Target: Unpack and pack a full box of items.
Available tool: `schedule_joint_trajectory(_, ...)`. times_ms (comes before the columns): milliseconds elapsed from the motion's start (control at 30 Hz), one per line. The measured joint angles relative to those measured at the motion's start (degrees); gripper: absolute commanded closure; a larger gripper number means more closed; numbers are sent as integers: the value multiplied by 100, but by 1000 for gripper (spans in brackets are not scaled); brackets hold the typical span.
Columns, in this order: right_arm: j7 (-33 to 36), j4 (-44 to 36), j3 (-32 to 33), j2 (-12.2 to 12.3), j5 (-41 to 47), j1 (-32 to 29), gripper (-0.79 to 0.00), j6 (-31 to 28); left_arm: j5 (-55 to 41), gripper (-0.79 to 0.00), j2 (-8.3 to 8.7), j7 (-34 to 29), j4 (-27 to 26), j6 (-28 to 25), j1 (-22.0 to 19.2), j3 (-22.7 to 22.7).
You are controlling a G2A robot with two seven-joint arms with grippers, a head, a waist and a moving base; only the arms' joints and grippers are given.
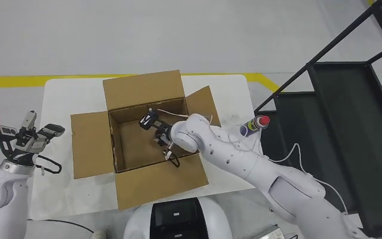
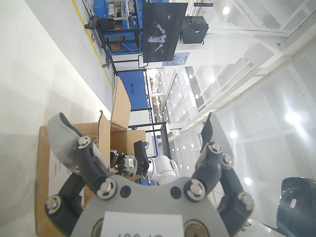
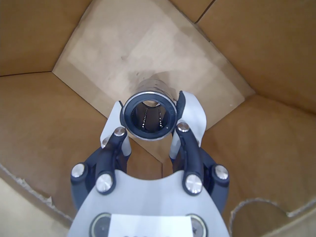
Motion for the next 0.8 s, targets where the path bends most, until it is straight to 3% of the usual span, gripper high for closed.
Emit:
schedule_joint_trajectory(33,-14,84,-28,-36,15,25,0,-4,0,-785,0,0,0,0,0,0)
schedule_joint_trajectory(67,-30,191,-66,-83,27,58,-68,-11,0,-785,0,0,0,0,0,0)
schedule_joint_trajectory(133,-32,371,-128,-162,41,112,-326,-9,0,-785,0,0,0,0,0,0)
schedule_joint_trajectory(167,-28,442,-152,-195,45,135,-459,-9,0,-785,0,0,0,0,0,0)
schedule_joint_trajectory(200,-28,511,-174,-227,49,156,-785,-8,0,-785,0,0,0,0,0,0)
schedule_joint_trajectory(400,20,778,-217,-387,56,279,-785,13,0,-785,0,0,0,0,0,0)
schedule_joint_trajectory(533,145,533,-41,-370,7,324,-785,86,0,-785,0,0,0,0,0,0)
schedule_joint_trajectory(800,947,-1198,1087,96,-144,-191,-785,118,0,-785,0,0,0,0,0,0)
